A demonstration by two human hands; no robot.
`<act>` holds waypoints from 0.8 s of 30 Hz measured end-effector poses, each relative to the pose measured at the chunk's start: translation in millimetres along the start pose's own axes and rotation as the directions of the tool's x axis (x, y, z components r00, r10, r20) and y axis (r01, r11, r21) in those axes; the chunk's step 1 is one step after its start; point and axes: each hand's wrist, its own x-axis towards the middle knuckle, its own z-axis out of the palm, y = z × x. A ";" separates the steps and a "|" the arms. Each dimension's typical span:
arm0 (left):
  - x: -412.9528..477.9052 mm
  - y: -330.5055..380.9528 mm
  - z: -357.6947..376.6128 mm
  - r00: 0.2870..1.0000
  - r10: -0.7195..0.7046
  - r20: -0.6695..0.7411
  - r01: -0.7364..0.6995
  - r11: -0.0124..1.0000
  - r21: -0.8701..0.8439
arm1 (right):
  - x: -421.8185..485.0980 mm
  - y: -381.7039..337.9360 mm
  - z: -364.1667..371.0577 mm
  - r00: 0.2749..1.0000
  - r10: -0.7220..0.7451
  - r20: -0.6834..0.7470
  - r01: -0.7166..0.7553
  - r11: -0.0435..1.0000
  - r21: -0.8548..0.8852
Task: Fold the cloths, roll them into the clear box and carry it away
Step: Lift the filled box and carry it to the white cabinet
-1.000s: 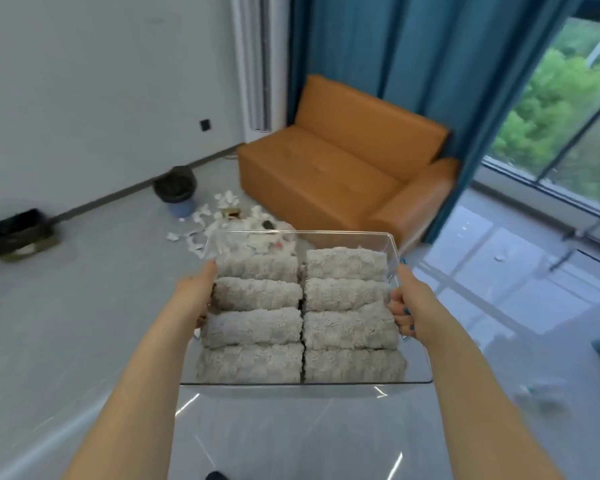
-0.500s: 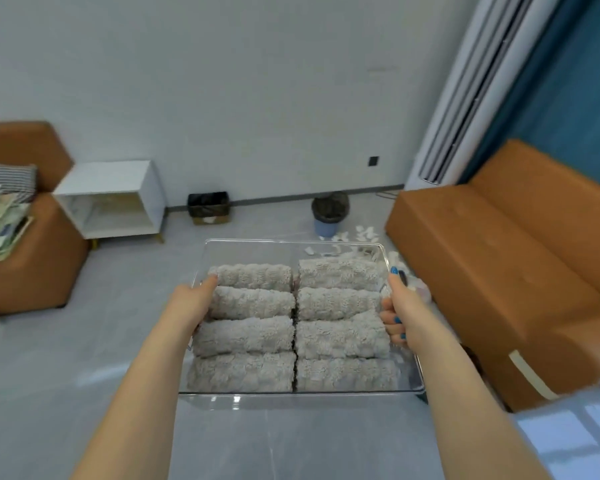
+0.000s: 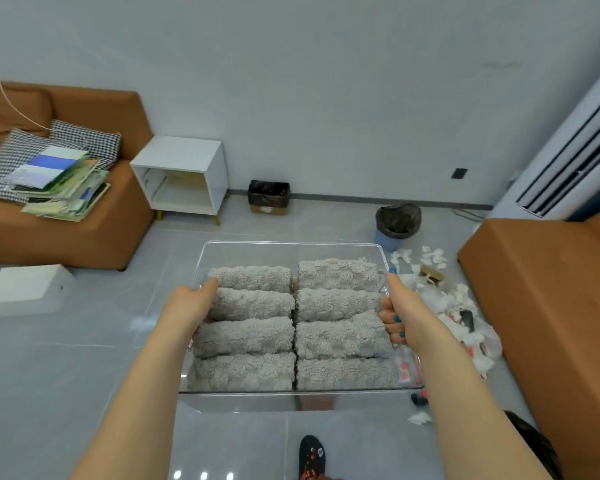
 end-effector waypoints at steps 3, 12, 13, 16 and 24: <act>31.4 25.9 5.3 0.999 -0.008 -0.031 0.008 1.000 -0.018 | 35.9 -44.1 2.9 1.000 -0.016 0.014 0.017 1.000 -0.025; 124.9 57.0 -20.0 0.983 -0.098 -0.156 0.075 0.987 -0.144 | 121.6 -169.1 69.2 0.993 -0.063 0.098 0.081 0.980 -0.183; 135.4 56.2 -27.4 0.979 -0.114 -0.169 0.089 0.985 -0.146 | 128.9 -177.0 82.4 0.992 -0.057 0.113 0.079 0.975 -0.206; 179.0 51.8 -63.7 0.960 -0.165 -0.225 0.131 0.979 -0.156 | 153.8 -205.6 141.7 0.986 -0.042 0.161 0.081 0.965 -0.250; 325.5 57.8 -183.9 0.949 -0.163 -0.270 0.133 0.983 -0.127 | 211.6 -290.8 310.3 0.972 -0.015 0.234 0.075 0.965 -0.250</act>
